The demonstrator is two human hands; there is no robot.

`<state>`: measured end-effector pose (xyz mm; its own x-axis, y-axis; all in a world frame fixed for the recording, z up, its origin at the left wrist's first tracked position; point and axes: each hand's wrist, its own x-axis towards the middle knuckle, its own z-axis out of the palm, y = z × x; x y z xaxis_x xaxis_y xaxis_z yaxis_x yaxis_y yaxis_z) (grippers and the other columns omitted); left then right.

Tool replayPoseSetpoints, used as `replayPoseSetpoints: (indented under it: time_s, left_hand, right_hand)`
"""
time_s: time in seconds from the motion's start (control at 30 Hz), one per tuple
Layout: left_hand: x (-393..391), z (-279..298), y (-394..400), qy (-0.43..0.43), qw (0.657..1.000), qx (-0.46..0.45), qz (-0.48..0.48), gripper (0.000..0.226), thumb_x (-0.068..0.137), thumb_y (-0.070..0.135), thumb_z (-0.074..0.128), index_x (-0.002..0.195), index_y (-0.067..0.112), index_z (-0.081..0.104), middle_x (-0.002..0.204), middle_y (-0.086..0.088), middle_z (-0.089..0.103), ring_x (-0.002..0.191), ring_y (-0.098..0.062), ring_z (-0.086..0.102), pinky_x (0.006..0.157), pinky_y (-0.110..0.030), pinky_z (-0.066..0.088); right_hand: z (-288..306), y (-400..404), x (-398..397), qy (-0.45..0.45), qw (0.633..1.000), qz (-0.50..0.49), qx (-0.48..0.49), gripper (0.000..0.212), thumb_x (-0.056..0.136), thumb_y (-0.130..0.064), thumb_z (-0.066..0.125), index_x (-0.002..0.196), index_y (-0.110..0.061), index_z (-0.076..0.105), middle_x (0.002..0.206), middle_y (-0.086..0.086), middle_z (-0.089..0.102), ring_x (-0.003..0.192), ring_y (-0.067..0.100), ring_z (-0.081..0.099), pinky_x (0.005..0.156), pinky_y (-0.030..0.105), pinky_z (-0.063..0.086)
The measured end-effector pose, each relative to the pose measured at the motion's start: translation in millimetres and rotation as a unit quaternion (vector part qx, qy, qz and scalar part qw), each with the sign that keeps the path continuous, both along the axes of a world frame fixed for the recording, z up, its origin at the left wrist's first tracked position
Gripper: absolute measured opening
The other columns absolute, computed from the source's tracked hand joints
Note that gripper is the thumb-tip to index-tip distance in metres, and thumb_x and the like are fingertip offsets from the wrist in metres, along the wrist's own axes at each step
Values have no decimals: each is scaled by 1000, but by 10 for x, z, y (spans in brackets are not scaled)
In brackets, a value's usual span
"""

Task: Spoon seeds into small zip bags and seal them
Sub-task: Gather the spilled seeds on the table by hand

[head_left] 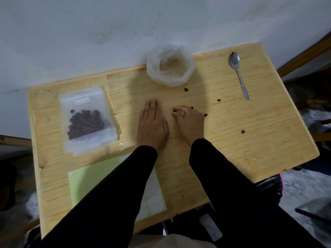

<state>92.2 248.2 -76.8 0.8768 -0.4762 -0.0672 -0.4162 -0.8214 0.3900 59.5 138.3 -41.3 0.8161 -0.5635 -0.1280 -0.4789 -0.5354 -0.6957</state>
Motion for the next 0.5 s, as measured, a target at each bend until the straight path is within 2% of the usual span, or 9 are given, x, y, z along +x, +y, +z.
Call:
replayPoseSetpoints:
  time_s: [0.1, 0.2, 0.27, 0.3, 0.37, 0.43, 0.5]
  left_hand:
    - [-3, 5, 0, 0, 1000, -4, 1, 62, 93, 31, 9, 149, 7, 12, 158, -10, 11, 146, -19, 4, 116, -29, -5]
    - [-9, -1, 0, -2, 1000, -7, 1, 64, 91, 33, 6, 149, 7, 12, 158, -10, 11, 146, -19, 4, 116, -30, -4]
    - [-7, -5, -7, -2, 1000, -8, 2, 66, 89, 34, 5, 149, 7, 13, 158, -10, 12, 146, -20, 5, 116, -30, -3]
    - [-7, -4, -10, -4, 1000, -9, 3, 67, 89, 34, 6, 149, 6, 15, 158, -10, 13, 146, -20, 6, 116, -30, -3]
    - [-9, -2, -16, -10, 1000, -9, 7, 65, 91, 33, 8, 149, 6, 16, 157, -11, 15, 146, -21, 8, 115, -30, -3]
    - [-21, -1, -30, -9, 1000, -10, 6, 61, 93, 30, 12, 149, 6, 14, 158, -11, 13, 146, -21, 6, 115, -30, -4]
    - [-23, -8, -38, -13, 1000, -10, 7, 62, 92, 30, 12, 149, 5, 14, 157, -12, 14, 146, -22, 7, 115, -30, -4]
  right_hand:
    - [-9, 23, 4, 11, 1000, -9, 2, 14, 87, -17, 62, 97, -9, 70, 94, 1, 71, 80, 4, 54, 70, 5, 32]
    - [20, 17, -13, 23, 999, -22, 27, 10, 88, -17, 60, 93, -10, 66, 77, -8, 61, 69, 3, 50, 65, 11, 34]
    - [60, -13, -51, 3, 992, -71, 103, 6, 90, -18, 58, 93, -14, 61, 72, -12, 53, 65, 0, 46, 61, 10, 36]
    - [78, -28, -79, -6, 983, -101, 151, 5, 92, -20, 56, 94, -16, 59, 75, -10, 53, 67, 0, 47, 63, 8, 38]
    - [107, -52, -139, -19, 958, -148, 247, 9, 95, -23, 50, 98, -15, 55, 80, -6, 53, 71, 5, 49, 69, 14, 45]
    - [147, -68, -194, -31, 928, -177, 327, 14, 98, -21, 43, 97, -10, 51, 70, -3, 50, 61, 8, 47, 57, 14, 46]
    - [186, -93, -248, -45, 911, -200, 358, 14, 99, -14, 39, 93, -8, 50, 66, 0, 50, 53, 8, 45, 46, 13, 42]
